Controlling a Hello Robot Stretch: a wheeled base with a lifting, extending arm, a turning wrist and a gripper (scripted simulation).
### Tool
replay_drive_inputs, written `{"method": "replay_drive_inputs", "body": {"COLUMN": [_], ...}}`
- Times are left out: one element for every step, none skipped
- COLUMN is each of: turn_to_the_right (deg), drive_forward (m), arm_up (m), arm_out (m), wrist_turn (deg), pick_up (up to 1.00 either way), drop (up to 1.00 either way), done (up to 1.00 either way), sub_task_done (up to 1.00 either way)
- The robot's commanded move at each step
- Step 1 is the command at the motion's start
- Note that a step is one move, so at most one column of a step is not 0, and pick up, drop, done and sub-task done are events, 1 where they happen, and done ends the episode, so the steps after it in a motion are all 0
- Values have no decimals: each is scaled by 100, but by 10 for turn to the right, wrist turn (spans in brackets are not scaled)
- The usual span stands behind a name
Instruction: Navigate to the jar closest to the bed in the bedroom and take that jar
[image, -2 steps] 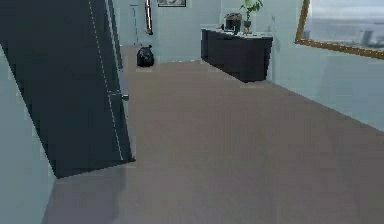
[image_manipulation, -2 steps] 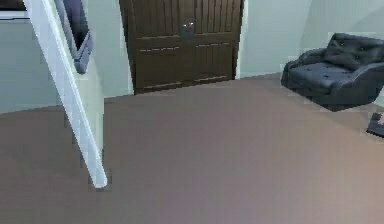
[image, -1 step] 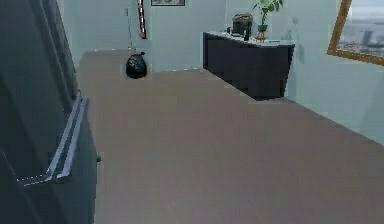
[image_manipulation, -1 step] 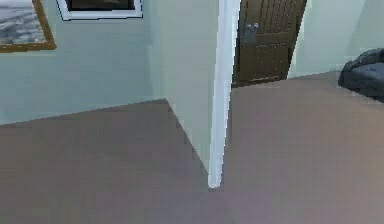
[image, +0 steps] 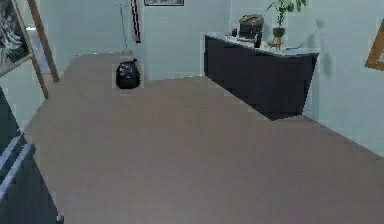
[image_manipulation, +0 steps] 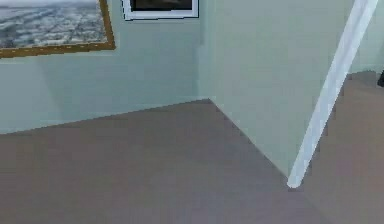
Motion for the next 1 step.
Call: {"method": "replay_drive_inputs", "body": {"turn_to_the_right": [-210], "drive_forward": [0], "arm_up": [0], "arm_out": [0], "wrist_turn": [0], "pick_up": [0], "drop": [0], "done": [0], "sub_task_done": [0]}}
